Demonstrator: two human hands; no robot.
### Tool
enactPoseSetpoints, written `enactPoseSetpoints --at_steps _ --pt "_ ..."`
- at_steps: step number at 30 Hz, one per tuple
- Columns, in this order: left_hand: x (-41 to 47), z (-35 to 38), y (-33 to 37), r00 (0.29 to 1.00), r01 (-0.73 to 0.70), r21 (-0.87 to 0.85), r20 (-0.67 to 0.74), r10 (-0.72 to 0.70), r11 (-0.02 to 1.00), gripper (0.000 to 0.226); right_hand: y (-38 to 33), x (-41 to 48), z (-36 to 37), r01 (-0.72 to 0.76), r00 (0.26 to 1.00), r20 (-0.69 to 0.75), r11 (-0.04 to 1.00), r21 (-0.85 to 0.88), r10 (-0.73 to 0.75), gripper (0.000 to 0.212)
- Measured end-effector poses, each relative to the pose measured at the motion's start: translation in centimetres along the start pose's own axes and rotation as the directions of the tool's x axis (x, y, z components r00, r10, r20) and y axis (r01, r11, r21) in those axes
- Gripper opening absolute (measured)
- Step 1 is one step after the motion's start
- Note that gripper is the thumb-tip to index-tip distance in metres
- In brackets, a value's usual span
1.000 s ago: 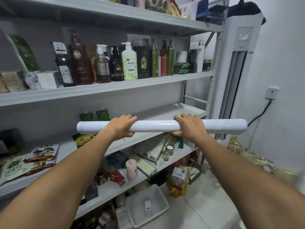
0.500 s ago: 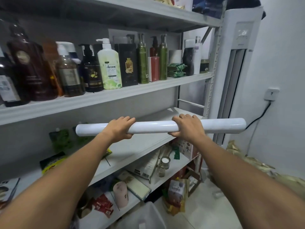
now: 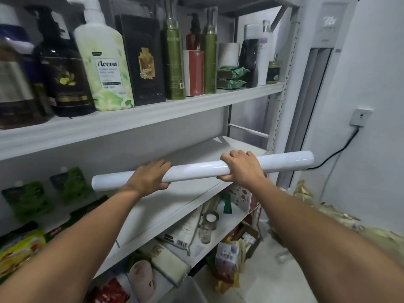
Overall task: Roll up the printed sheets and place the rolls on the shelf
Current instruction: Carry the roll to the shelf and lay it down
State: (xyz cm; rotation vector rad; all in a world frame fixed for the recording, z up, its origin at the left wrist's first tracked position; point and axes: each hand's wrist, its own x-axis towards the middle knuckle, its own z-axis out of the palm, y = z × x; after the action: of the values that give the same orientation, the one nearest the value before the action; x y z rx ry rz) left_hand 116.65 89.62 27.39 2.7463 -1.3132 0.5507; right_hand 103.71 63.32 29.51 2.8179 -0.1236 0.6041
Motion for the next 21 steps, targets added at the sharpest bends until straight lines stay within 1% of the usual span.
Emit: enactPoseSetpoints --at_steps 3,6,9,12,16,21 --pt "2.8 2.4 -2.3 1.0 -0.006 -0.042 0.004 0.007 0.999 0.035 0.6 3.9 2.1 0.027 0.999 0.02 1.0 0.012 -0.027 0.052" --pt "6.3 3.8 -4.0 0.999 0.017 -0.004 0.028 -0.017 1.0 0.037 1.4 7.5 4.1 0.026 0.999 0.021 1.0 0.002 -0.026 0.053" --pt "9.9 5.0 -5.4 0.998 0.035 0.033 0.05 -0.037 0.999 0.041 2.4 10.5 6.5 0.017 1.0 0.012 0.999 0.032 -0.017 0.052" --pt "12.1 5.7 -6.1 0.995 0.037 0.05 0.09 -0.041 0.998 0.045 3.2 11.8 8.2 -0.013 1.0 -0.014 0.998 0.059 0.014 0.053" --pt "14.3 7.3 -6.5 0.994 0.038 0.085 0.1 -0.047 0.996 0.047 4.2 13.5 10.3 -0.053 0.998 0.028 0.996 0.078 0.051 0.052" --pt "15.6 8.8 -6.3 0.994 0.046 0.078 0.091 -0.053 0.996 0.046 5.4 14.9 12.8 -0.023 0.999 0.049 0.994 0.108 0.018 0.054"
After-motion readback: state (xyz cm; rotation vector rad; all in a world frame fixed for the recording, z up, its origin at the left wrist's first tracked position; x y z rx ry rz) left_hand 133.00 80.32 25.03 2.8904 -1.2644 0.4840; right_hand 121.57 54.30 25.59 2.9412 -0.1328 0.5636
